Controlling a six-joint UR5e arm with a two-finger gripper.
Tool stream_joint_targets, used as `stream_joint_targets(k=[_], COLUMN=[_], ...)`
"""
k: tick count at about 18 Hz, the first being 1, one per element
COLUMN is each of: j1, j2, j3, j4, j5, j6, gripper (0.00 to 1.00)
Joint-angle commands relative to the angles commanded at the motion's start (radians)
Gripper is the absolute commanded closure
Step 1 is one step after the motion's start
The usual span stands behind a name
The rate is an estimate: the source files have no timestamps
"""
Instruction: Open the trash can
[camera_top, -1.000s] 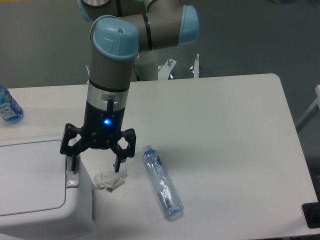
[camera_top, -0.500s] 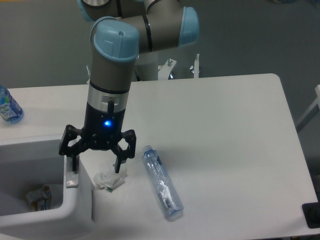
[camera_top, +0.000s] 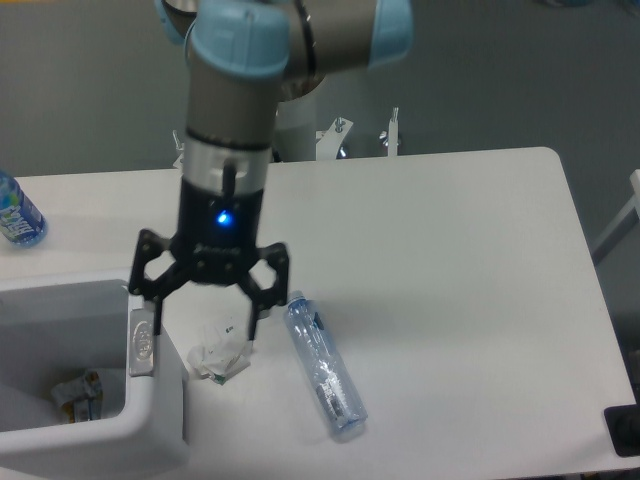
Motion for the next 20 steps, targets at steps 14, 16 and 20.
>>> stream_joint_targets(k=[14, 16, 20], j1=[0.279, 0.304, 0.315], j2=[0.054, 0.061, 0.061], j3=[-0.034, -0.060, -0.086], j4=[-0.117, -0.117, -0.126], j5=[0.134, 0.173, 0.279], j6=[0.503, 0.578, 0.796], gripper=[0.00, 0.00, 0.00])
